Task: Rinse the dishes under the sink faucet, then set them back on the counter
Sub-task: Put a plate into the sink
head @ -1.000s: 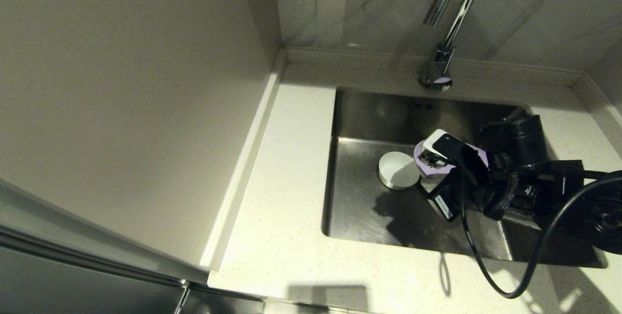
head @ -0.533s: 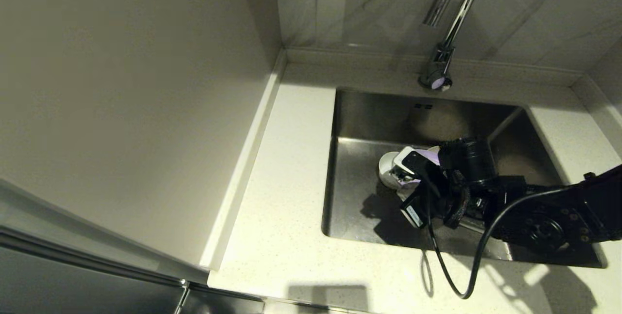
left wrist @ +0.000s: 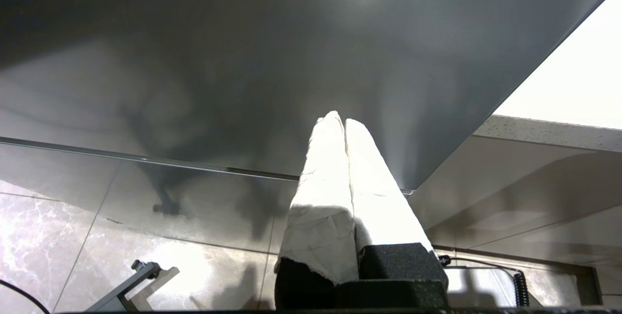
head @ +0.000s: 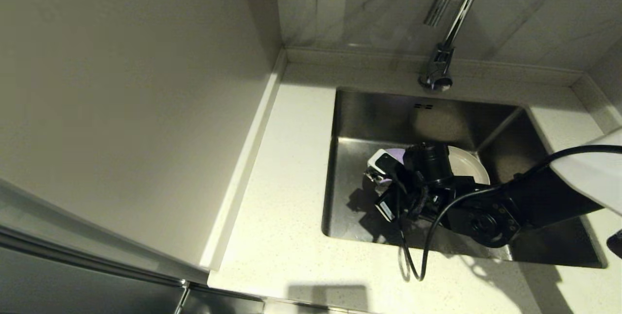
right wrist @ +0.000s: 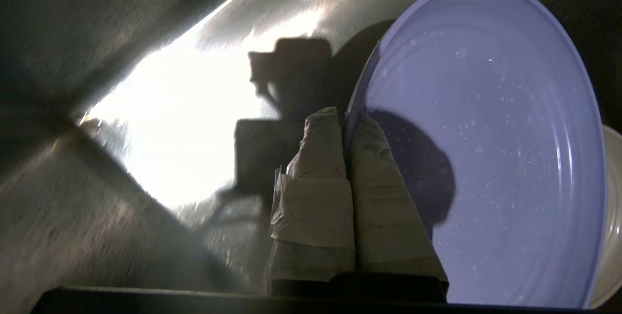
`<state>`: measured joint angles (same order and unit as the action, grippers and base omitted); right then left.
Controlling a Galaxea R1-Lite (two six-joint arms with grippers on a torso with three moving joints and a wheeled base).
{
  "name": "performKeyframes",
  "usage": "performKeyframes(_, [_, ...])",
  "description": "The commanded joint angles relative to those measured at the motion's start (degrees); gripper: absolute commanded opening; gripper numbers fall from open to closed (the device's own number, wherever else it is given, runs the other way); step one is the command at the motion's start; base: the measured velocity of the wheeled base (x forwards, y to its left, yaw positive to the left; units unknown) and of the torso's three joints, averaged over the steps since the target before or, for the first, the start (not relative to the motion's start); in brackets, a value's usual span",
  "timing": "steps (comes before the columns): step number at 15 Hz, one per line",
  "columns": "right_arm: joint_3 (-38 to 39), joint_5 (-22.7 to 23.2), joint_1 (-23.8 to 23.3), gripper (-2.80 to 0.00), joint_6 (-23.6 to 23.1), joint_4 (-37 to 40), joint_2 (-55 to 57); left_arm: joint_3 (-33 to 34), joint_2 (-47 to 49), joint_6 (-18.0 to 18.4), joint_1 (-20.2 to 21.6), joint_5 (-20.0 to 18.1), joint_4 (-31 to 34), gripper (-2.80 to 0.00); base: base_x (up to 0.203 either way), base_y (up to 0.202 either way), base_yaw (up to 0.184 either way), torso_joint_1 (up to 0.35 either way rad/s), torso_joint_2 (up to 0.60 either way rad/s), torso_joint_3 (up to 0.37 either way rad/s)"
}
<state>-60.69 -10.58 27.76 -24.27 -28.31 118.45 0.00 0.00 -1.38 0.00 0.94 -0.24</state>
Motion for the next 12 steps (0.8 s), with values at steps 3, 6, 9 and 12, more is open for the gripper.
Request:
performKeyframes(3, [-3.5,-0.1,-0.5,-2.80,-0.2,-4.4,5.5,0.0,-0.1,0.0,0.0,0.0,0.0,-2.80,0.000,0.000,0.000,0.000,0.00,0.000])
performKeyframes(6, [-4.9,-0.3,-1.2,-2.80,-0.3,-6.1,7.5,0.0,-0.1,0.0,0.0,0.0,0.0,-2.80,0.000,0.000,0.000,0.000,0.00,0.000])
performKeyframes(9, [-9.3,-1.7,-2.2,-2.80,-0.4,-6.2,10.3,0.0,-0.1,0.0,0.0,0.0,0.0,-2.80,0.000,0.000,0.000,0.000,0.00,0.000])
performKeyframes(12, [-12.5,-2.1,-3.1,-2.80,-0.6,-6.2,12.1,0.0,-0.1,0.0,0.0,0.0,0.0,-2.80,0.000,0.000,0.000,0.000,0.00,0.000])
